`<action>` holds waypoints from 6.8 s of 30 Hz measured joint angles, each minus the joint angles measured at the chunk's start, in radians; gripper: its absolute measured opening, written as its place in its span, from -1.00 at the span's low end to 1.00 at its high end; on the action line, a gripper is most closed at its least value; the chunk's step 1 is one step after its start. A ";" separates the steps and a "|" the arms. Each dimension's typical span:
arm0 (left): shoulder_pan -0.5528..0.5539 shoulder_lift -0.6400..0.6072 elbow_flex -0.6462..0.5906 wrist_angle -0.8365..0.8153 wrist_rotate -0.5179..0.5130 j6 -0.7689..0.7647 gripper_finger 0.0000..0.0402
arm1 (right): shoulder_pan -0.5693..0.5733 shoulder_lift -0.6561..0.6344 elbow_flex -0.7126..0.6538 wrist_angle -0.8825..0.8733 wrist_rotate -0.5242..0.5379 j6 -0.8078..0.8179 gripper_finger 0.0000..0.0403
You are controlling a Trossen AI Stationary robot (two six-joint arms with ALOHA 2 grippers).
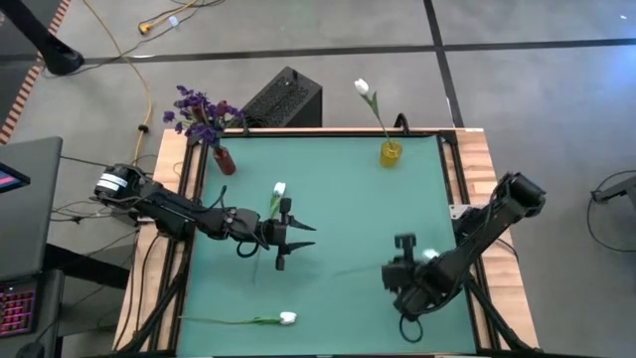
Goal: Sort flowers into vase by color
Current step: Put the right white tulip into the yellow vase
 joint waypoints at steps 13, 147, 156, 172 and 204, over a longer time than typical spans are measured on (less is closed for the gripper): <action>0.000 0.000 0.000 -0.001 -0.001 -0.004 -0.27 | -0.275 -0.169 0.001 -0.223 0.411 -0.774 -0.90; 0.087 0.000 0.000 -0.161 0.000 -0.039 -0.27 | -1.301 -0.227 -0.105 0.268 0.644 -2.255 -0.89; 0.087 0.000 0.000 -0.161 0.000 -0.039 -0.27 | -1.289 -0.227 -0.105 0.328 0.505 -2.261 -0.81; 0.087 0.000 0.000 -0.162 0.000 -0.039 -0.27 | -1.280 -0.227 -0.105 0.326 0.291 -2.258 -0.81; 0.087 0.000 0.000 -0.163 -0.001 -0.035 -0.27 | -1.284 -0.227 -0.105 0.327 0.198 -2.195 -0.33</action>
